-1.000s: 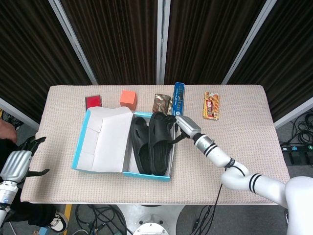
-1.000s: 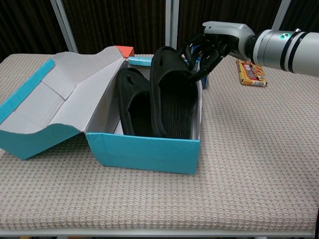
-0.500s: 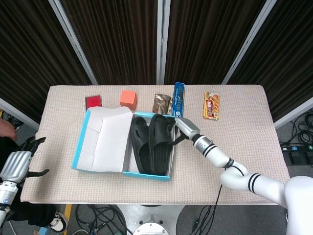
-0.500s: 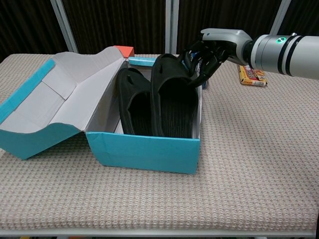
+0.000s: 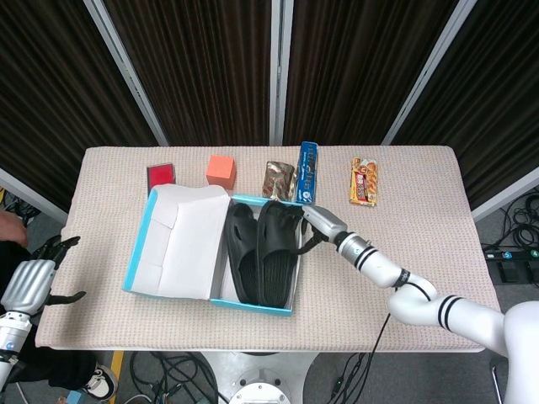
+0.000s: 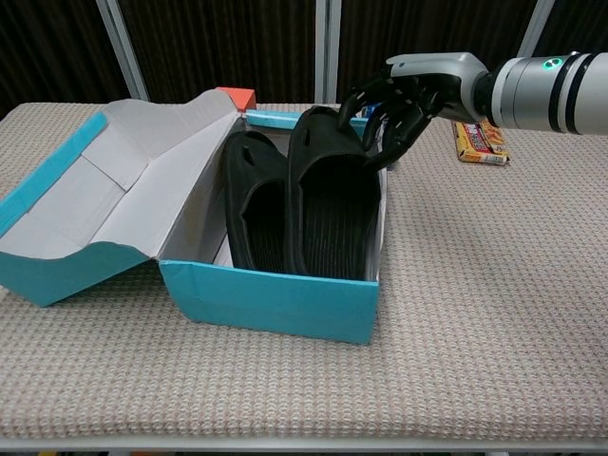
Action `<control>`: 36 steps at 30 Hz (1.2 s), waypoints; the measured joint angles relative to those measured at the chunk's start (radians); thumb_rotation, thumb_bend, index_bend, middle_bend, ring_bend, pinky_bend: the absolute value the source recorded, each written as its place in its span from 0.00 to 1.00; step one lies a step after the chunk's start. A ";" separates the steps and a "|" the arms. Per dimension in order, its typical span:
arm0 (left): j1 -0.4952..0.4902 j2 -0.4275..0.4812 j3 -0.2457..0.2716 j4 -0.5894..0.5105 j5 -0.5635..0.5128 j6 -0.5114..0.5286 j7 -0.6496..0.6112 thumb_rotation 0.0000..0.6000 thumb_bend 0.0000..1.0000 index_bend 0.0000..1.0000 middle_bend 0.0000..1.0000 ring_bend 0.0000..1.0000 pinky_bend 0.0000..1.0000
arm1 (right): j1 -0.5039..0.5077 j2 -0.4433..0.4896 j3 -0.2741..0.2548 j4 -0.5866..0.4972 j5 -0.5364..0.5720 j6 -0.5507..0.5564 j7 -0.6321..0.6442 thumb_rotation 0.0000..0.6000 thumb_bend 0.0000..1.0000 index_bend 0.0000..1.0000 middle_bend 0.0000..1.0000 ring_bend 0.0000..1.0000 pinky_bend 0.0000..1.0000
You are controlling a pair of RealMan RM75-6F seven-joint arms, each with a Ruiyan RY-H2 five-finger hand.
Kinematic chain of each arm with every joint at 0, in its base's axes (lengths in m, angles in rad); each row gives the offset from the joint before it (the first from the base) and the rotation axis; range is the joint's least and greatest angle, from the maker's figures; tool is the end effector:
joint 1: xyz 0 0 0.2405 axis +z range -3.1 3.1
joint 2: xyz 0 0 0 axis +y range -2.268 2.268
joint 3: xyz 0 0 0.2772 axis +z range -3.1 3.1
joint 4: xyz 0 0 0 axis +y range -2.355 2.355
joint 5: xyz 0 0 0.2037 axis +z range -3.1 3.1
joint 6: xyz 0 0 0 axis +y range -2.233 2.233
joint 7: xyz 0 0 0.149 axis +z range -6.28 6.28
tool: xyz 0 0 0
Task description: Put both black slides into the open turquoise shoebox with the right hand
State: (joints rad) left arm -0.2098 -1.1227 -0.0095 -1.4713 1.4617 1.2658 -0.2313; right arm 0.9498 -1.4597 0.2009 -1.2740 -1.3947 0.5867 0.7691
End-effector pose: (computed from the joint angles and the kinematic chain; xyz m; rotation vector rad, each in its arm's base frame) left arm -0.3533 0.2221 0.1578 -1.4812 -1.1097 -0.8641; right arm -0.1273 -0.4208 -0.0016 1.8755 -1.6940 1.1495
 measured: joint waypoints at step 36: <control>-0.006 0.003 -0.007 -0.002 -0.008 -0.006 -0.001 1.00 0.00 0.10 0.16 0.04 0.18 | 0.002 0.002 -0.009 -0.104 -0.112 0.122 0.275 1.00 0.00 0.12 0.19 0.04 0.31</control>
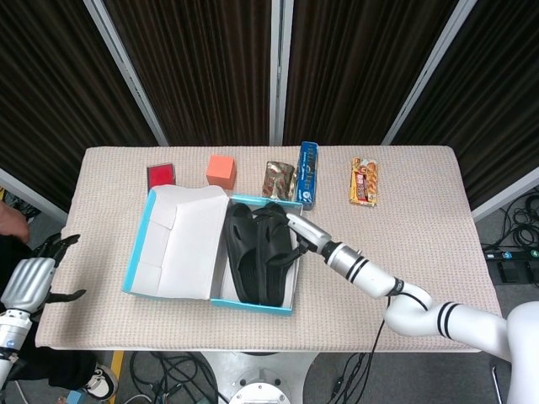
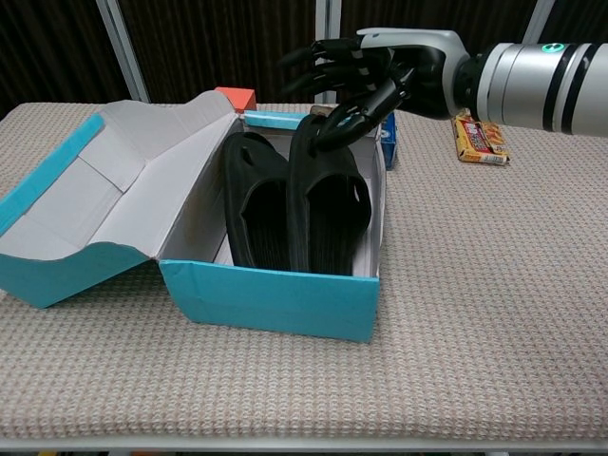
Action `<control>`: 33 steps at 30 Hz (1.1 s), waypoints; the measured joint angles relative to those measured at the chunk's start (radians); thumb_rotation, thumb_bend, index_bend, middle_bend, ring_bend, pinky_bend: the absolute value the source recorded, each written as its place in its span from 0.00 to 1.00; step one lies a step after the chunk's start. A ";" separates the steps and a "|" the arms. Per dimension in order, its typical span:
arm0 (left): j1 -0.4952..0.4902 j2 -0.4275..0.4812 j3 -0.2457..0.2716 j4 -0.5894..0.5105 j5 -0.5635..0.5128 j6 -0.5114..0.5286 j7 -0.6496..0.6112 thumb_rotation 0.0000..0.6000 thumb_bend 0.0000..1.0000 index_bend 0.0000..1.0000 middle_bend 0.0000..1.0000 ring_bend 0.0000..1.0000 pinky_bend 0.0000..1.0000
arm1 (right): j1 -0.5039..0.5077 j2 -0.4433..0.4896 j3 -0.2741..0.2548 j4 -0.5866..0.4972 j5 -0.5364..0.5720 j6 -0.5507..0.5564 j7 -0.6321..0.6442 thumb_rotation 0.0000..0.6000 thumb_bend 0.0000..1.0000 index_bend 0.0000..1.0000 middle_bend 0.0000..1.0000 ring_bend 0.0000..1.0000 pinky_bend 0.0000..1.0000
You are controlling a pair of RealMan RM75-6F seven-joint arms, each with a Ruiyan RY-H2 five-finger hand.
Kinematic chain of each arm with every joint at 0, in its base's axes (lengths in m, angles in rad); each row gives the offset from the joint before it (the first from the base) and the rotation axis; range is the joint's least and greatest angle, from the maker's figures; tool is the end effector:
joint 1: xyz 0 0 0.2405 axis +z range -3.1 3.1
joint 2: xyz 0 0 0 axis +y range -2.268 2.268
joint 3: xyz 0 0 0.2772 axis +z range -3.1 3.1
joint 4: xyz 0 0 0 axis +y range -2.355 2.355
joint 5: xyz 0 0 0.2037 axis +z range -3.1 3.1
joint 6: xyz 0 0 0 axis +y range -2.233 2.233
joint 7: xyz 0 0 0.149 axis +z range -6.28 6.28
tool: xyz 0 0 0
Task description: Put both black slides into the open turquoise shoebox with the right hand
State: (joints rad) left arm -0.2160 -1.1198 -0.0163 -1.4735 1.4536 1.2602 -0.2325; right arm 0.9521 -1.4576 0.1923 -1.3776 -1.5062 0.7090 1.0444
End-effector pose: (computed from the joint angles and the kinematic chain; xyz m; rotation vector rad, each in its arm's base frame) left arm -0.3524 0.2257 0.1594 -1.4754 -1.1089 -0.8679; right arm -0.0914 -0.3943 -0.0043 1.8537 -1.9512 1.3894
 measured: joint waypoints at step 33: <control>0.004 0.002 0.002 0.003 0.005 0.005 -0.003 1.00 0.00 0.10 0.15 0.04 0.18 | 0.018 -0.016 -0.040 0.072 -0.016 0.065 0.105 1.00 0.00 0.12 0.19 0.05 0.31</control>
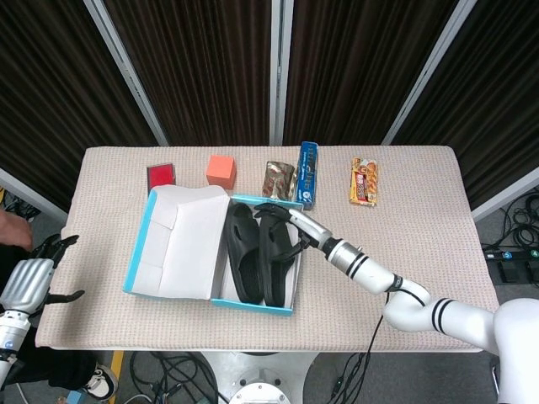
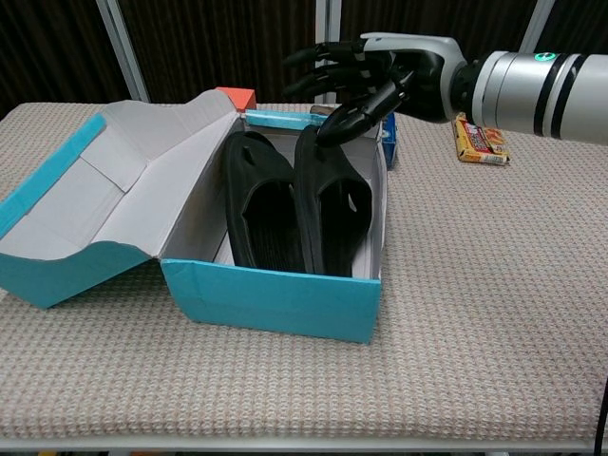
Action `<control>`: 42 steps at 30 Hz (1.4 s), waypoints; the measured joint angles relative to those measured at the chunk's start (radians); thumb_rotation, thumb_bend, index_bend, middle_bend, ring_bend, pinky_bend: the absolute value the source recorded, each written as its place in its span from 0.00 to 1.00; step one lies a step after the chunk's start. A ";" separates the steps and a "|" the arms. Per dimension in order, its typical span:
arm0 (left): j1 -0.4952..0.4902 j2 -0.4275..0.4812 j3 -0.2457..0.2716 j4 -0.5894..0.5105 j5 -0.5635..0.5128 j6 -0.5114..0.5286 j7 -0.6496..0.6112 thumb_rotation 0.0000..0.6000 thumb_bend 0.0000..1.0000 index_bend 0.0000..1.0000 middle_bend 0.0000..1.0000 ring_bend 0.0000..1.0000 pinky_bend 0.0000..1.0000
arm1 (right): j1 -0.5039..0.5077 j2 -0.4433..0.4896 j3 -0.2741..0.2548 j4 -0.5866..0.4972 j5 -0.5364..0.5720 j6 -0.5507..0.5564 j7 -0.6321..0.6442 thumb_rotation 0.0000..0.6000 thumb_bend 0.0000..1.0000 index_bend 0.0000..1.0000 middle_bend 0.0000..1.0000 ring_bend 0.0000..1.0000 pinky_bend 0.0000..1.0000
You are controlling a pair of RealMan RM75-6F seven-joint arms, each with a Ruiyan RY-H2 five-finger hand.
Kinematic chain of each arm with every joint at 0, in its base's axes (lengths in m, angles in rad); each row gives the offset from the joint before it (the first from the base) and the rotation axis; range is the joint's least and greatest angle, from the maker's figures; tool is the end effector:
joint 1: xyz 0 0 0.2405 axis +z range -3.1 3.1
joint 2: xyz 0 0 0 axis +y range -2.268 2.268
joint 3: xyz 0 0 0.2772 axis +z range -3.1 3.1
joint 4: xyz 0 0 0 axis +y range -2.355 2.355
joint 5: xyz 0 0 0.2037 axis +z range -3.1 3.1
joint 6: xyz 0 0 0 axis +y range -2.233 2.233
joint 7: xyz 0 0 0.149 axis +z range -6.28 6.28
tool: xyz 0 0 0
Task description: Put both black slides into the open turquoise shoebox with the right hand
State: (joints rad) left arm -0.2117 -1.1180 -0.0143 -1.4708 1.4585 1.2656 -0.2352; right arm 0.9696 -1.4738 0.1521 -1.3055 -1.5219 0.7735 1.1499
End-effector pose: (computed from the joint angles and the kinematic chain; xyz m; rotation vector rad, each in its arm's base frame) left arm -0.3532 0.2239 0.1605 -1.4758 -1.1055 -0.8674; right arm -0.0979 -0.4043 -0.0019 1.8042 -1.9776 1.4473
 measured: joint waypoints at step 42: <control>-0.011 -0.039 0.006 0.005 0.123 0.111 0.173 1.00 0.00 0.10 0.15 0.04 0.18 | -0.705 0.191 -0.188 -0.196 0.143 0.688 -1.420 1.00 0.00 0.00 0.00 0.00 0.06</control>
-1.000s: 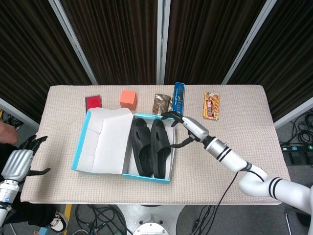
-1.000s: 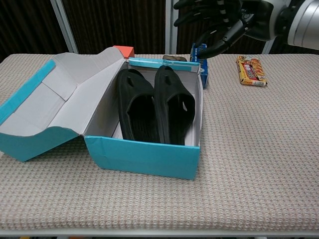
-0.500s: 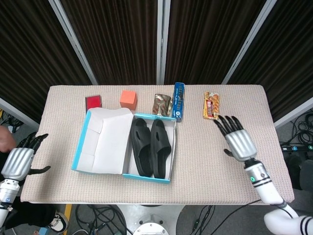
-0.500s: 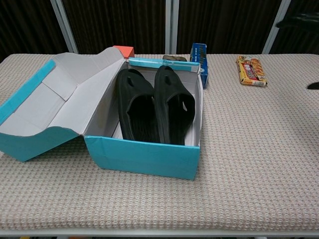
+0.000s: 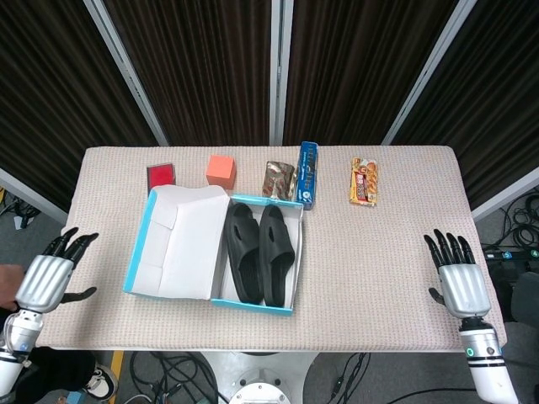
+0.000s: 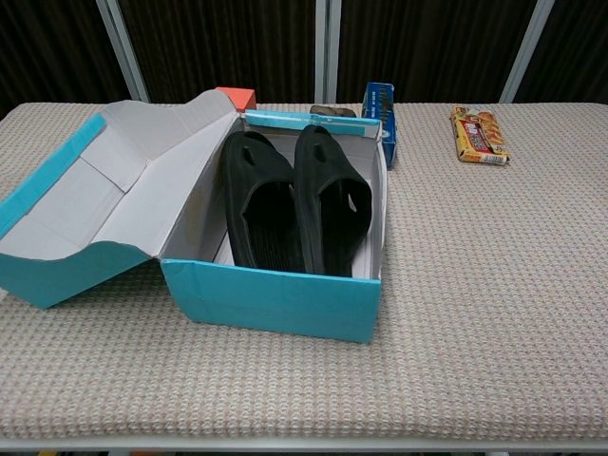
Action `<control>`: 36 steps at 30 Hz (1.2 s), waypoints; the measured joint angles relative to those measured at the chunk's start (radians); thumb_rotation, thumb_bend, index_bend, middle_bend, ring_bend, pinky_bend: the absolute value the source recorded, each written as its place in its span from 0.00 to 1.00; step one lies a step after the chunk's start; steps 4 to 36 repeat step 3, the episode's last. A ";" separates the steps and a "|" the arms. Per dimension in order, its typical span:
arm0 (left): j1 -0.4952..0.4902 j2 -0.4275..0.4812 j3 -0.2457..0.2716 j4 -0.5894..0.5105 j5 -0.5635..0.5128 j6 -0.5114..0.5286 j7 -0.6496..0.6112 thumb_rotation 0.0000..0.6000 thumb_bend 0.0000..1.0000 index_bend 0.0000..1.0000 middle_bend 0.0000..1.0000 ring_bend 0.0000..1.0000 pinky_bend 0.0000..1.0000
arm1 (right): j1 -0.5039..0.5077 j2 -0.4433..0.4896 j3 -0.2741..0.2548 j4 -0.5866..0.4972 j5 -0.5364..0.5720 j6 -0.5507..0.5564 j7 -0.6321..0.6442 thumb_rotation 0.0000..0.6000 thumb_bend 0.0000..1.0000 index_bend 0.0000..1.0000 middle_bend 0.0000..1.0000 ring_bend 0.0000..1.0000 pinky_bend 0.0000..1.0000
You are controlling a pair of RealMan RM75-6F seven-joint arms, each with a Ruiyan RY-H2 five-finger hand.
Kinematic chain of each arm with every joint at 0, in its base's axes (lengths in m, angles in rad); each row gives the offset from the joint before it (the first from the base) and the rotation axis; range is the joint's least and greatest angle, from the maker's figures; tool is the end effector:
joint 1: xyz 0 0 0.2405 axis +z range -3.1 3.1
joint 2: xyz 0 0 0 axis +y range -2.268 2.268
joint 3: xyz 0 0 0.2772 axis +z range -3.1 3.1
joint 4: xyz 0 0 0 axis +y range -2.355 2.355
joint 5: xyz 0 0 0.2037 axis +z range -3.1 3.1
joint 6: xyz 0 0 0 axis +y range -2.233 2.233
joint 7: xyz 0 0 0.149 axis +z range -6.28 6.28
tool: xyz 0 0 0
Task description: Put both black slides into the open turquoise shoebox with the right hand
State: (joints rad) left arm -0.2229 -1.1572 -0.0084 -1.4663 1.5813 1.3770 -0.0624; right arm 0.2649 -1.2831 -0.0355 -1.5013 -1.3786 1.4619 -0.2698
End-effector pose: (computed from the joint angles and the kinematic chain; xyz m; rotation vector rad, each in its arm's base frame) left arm -0.3253 0.2256 0.1504 -1.6159 -0.8501 -0.9019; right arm -0.3217 -0.2298 0.1182 1.5222 -0.7411 0.7436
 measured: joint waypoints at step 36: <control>-0.001 -0.002 0.001 0.005 0.003 0.002 0.013 1.00 0.00 0.10 0.15 0.04 0.18 | -0.005 -0.001 0.009 0.006 -0.010 -0.006 0.012 1.00 0.00 0.00 0.00 0.00 0.06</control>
